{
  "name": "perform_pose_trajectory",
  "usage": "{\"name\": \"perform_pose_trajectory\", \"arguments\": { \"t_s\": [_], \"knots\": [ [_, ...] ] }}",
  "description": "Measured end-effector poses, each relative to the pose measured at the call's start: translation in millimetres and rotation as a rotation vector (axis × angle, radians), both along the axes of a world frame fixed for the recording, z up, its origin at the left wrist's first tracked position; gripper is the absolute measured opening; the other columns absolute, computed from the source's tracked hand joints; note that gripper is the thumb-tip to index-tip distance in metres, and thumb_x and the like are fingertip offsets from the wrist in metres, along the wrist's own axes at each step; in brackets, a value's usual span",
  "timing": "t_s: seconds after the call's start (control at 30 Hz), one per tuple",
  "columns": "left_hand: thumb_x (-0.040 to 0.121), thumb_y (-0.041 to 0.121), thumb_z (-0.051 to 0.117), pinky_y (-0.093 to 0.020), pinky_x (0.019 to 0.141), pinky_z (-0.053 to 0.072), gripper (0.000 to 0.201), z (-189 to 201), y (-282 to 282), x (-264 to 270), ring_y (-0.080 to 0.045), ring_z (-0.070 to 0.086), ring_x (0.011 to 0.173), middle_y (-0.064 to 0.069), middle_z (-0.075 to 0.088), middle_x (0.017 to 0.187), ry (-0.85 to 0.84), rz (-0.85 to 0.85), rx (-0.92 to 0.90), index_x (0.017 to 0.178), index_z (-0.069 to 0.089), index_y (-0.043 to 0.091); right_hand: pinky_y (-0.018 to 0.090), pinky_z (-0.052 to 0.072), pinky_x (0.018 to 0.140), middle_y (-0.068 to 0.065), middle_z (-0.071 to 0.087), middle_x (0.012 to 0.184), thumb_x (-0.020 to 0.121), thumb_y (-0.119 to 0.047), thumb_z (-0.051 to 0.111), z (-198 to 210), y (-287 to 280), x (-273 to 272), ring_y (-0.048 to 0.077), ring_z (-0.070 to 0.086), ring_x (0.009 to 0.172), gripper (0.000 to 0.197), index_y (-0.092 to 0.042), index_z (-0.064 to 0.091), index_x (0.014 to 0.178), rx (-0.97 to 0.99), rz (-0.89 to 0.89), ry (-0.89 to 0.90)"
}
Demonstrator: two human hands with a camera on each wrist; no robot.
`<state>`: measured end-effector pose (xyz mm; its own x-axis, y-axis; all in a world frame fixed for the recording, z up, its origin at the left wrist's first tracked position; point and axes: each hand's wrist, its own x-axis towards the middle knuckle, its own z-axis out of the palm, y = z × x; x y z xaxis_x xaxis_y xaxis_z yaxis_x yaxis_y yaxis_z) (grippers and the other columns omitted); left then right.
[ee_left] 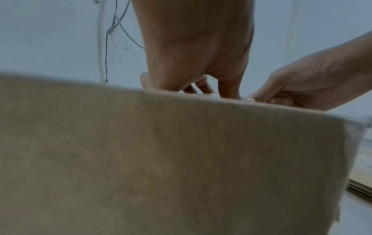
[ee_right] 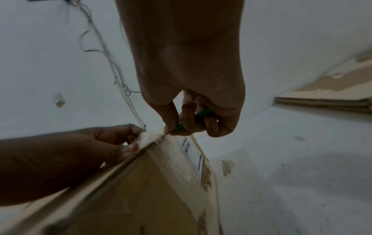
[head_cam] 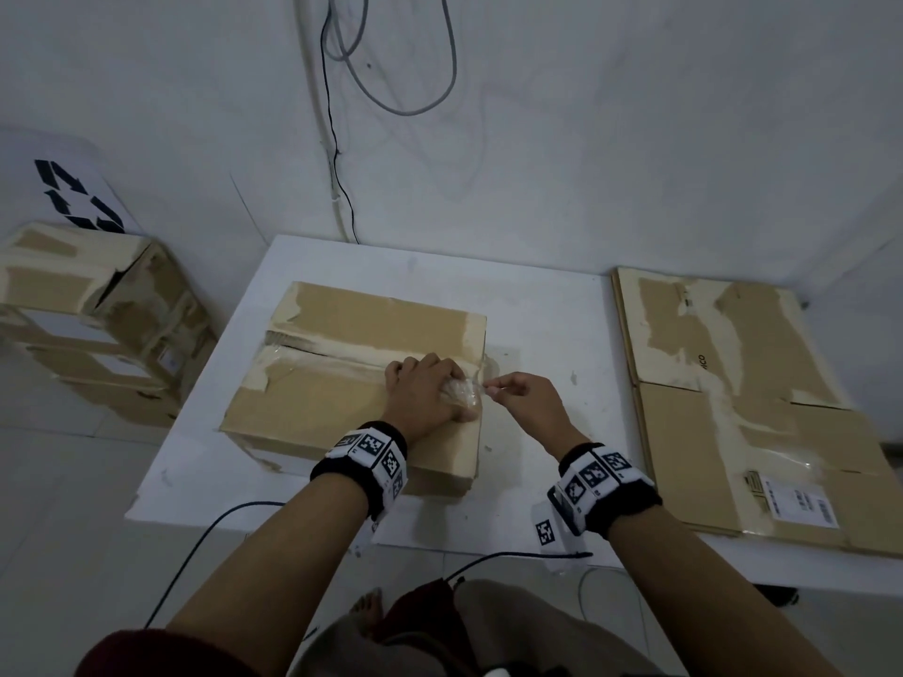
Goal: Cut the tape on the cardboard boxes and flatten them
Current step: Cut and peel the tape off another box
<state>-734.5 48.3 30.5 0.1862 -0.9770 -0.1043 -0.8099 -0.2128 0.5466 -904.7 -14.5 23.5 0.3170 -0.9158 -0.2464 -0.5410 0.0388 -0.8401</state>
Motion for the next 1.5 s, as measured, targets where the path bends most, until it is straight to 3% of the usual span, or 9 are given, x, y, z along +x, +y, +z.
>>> {"name": "perform_pose_trajectory", "arguments": {
  "t_s": [0.2, 0.3, 0.4, 0.67, 0.73, 0.87, 1.13, 1.3, 1.5],
  "knots": [
    [0.068, 0.055, 0.075, -0.034, 0.095, 0.018, 0.055, 1.3, -2.9, 0.6, -0.017, 0.040, 0.111, 0.013, 0.043, 0.103, -0.023, -0.031, 0.037, 0.115, 0.056, 0.033, 0.020, 0.042, 0.066, 0.000, 0.072, 0.092, 0.091, -0.019, 0.069, 3.8, 4.4, -9.9, 0.011, 0.065, 0.089, 0.008, -0.018, 0.075, 0.096, 0.072, -0.015, -0.064],
    [0.074, 0.060, 0.068, -0.038, 0.101, 0.019, 0.060, 6.6, -5.5, 2.5, -0.022, 0.039, 0.118, 0.006, 0.047, 0.118, -0.096, -0.101, 0.126, 0.123, 0.052, 0.030, 0.021, 0.044, 0.059, 0.000, 0.073, 0.086, 0.094, -0.026, 0.065, 6.8, 7.8, -14.0, 0.004, 0.062, 0.064, 0.012, -0.016, 0.068, 0.100, 0.109, 0.030, -0.082],
    [0.069, 0.072, 0.065, -0.044, 0.106, 0.021, 0.077, 12.6, -8.4, -0.1, -0.027, 0.037, 0.122, 0.001, 0.043, 0.127, -0.140, -0.134, 0.230, 0.128, 0.047, 0.026, 0.020, 0.044, 0.053, 0.002, 0.073, 0.075, 0.098, -0.036, 0.059, 2.9, 14.1, -24.3, 0.014, 0.058, 0.050, 0.021, -0.017, 0.066, 0.103, 0.161, 0.124, -0.101],
    [0.057, 0.071, 0.069, -0.048, 0.111, 0.015, 0.094, 13.5, -15.3, 0.8, -0.028, 0.031, 0.127, -0.003, 0.037, 0.130, -0.101, -0.160, 0.370, 0.134, 0.039, 0.026, 0.020, 0.039, 0.086, -0.019, 0.058, 0.084, 0.104, -0.044, 0.038, -16.2, 32.2, -46.4, 0.010, 0.057, 0.094, 0.041, -0.031, 0.075, 0.094, -0.024, 0.074, -0.121],
    [0.054, 0.068, 0.056, -0.044, 0.109, 0.016, 0.087, 13.8, -17.6, 4.4, -0.027, 0.033, 0.125, -0.001, 0.039, 0.123, -0.012, -0.131, 0.384, 0.130, 0.045, 0.027, 0.017, 0.041, 0.082, -0.023, 0.063, 0.089, 0.103, -0.041, 0.046, -12.9, 36.7, -45.0, 0.005, 0.057, 0.087, 0.030, -0.033, 0.074, 0.098, -0.058, 0.107, -0.111],
    [0.056, 0.060, 0.048, -0.039, 0.103, 0.018, 0.074, 15.0, -22.4, 8.5, -0.027, 0.037, 0.122, -0.001, 0.043, 0.120, 0.050, -0.117, 0.414, 0.125, 0.052, 0.030, 0.012, 0.036, 0.060, -0.002, 0.057, 0.078, 0.092, -0.037, 0.065, -5.6, 41.1, -40.0, 0.005, 0.046, 0.065, 0.008, -0.030, 0.067, 0.090, -0.079, 0.109, -0.143],
    [0.056, 0.060, 0.049, -0.038, 0.105, 0.018, 0.074, 19.1, -19.9, 6.9, -0.027, 0.038, 0.122, 0.000, 0.043, 0.115, 0.067, -0.110, 0.417, 0.124, 0.053, 0.030, 0.007, 0.036, 0.063, -0.029, 0.057, 0.071, 0.091, -0.029, 0.068, -4.0, 43.0, -36.1, -0.005, 0.048, 0.069, 0.010, -0.019, 0.068, 0.089, -0.147, 0.153, -0.052],
    [0.056, 0.059, 0.050, -0.039, 0.107, 0.017, 0.072, 18.8, -18.8, 6.5, -0.026, 0.038, 0.122, 0.002, 0.042, 0.111, 0.077, -0.108, 0.413, 0.122, 0.054, 0.031, 0.008, 0.035, 0.063, -0.018, 0.055, 0.075, 0.092, -0.031, 0.066, -2.0, 44.4, -37.0, -0.004, 0.049, 0.072, 0.009, -0.023, 0.067, 0.090, -0.192, 0.162, 0.018],
    [0.067, 0.061, 0.060, -0.038, 0.107, 0.018, 0.066, 21.1, -21.3, 8.9, -0.029, 0.037, 0.126, -0.004, 0.046, 0.130, 0.111, -0.100, 0.434, 0.125, 0.054, 0.030, 0.006, 0.037, 0.063, -0.006, 0.057, 0.078, 0.093, -0.032, 0.064, -5.4, 45.8, -37.2, -0.002, 0.050, 0.072, 0.008, -0.024, 0.065, 0.090, -0.201, 0.154, 0.000]
  ]
}}
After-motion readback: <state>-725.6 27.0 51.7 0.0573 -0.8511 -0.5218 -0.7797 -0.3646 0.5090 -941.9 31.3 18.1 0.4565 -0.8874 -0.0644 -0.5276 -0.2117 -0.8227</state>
